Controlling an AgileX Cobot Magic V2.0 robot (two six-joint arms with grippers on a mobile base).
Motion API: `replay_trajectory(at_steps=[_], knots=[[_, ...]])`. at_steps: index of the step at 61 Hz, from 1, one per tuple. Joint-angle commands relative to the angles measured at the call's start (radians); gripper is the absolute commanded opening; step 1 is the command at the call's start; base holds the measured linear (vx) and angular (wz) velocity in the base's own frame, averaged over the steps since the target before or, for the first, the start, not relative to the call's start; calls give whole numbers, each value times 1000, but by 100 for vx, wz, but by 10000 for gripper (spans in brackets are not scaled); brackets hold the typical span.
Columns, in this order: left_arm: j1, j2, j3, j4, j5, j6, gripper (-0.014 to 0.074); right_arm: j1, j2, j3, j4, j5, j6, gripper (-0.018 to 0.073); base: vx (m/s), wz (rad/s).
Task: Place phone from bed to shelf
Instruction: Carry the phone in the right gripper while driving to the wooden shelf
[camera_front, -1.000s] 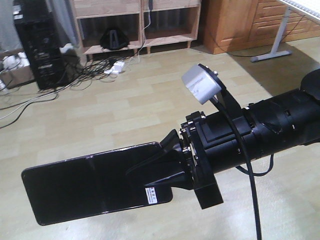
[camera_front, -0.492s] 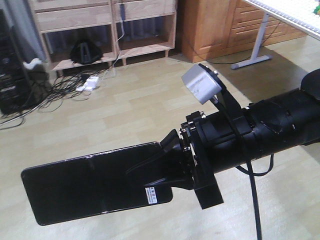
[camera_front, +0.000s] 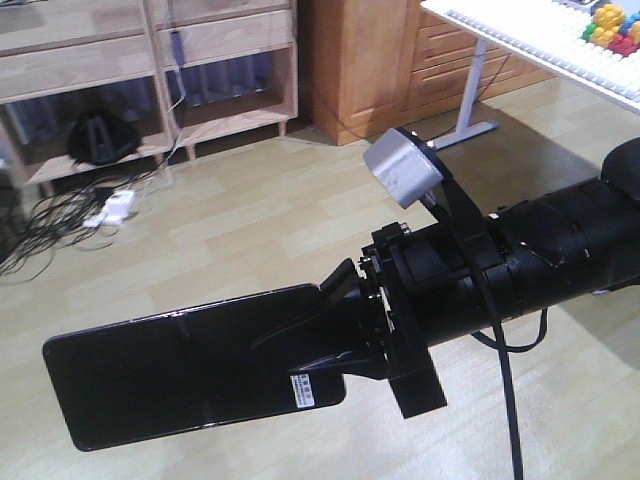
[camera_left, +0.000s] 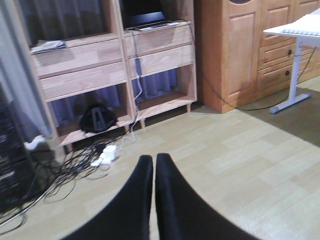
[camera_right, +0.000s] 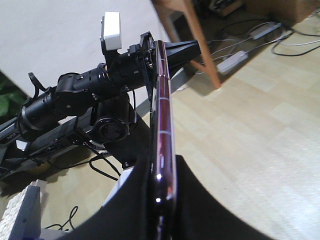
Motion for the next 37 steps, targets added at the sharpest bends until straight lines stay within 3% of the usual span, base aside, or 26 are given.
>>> replay_trajectory(at_steps=[1, 37], knots=[[-6, -11, -22, -9, -72, -6, 1, -3, -34, -29, 92, 83, -11, -2, 43, -21], [-6, -11, -22, -9, -72, -6, 1, -3, -34, -29, 92, 83, -11, -2, 44, -12]])
